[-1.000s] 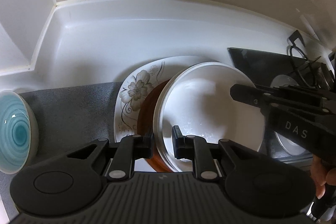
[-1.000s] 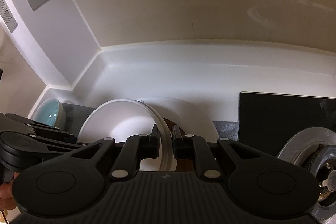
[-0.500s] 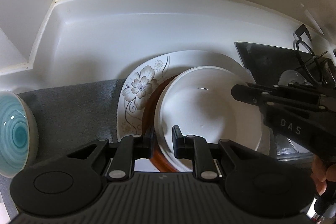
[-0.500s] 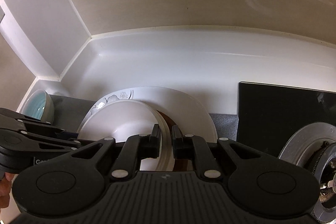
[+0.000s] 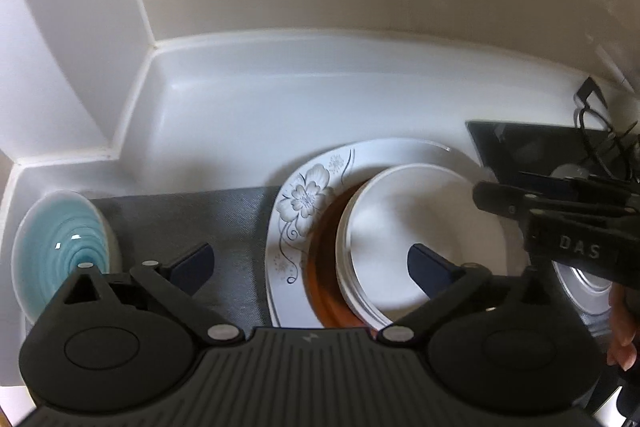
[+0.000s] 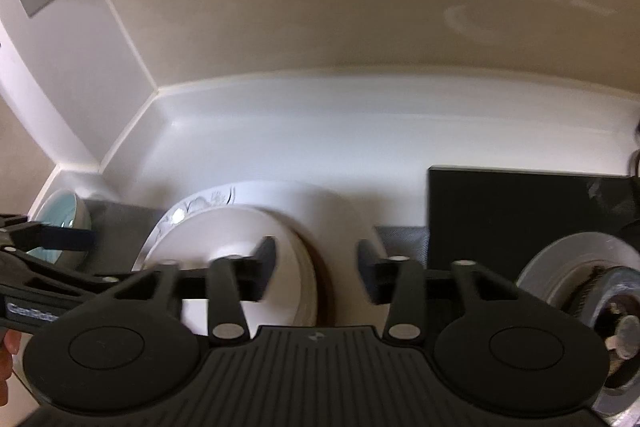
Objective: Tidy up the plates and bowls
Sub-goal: 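Carry the orange-banded bowl with the right tool onto the terracotta plate, then open the right tool and withdraw from the bowl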
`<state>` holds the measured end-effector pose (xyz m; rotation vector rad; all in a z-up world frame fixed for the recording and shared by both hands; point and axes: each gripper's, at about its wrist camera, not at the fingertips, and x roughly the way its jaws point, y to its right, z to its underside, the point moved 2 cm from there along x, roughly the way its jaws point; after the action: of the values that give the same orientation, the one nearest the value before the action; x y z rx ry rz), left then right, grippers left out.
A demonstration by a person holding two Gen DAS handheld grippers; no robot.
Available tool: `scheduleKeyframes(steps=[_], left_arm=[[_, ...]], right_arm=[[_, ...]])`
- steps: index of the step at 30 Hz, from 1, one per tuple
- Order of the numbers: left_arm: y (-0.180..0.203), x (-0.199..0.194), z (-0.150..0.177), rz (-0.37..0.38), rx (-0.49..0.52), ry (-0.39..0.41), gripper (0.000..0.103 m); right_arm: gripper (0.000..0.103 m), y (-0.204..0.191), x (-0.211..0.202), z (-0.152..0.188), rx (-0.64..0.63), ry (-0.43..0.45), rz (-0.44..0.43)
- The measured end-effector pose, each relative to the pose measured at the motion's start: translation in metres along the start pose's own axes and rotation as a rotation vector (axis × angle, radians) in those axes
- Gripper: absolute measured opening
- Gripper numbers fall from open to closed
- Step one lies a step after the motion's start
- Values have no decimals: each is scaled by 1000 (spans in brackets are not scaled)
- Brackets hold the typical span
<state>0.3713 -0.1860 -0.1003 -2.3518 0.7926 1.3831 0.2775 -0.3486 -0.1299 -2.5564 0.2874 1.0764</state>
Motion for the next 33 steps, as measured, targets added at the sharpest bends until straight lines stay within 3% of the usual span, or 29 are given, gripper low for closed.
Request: scheduleKeyframes(steps=[5, 13, 23, 33], left_arm=[[-3, -25, 11, -1, 0, 46, 103], [-5, -66, 54, 13, -15, 107, 103], [-27, -113, 122, -32, -113, 145, 103], [-43, -146, 158, -87, -201, 166, 103]], right_arm=[[65, 0, -33, 3, -11, 70, 9], [70, -13, -98, 35, -21, 171, -14], [72, -37, -144, 97, -57, 178, -47], [72, -48, -162, 113, -84, 175, -100]])
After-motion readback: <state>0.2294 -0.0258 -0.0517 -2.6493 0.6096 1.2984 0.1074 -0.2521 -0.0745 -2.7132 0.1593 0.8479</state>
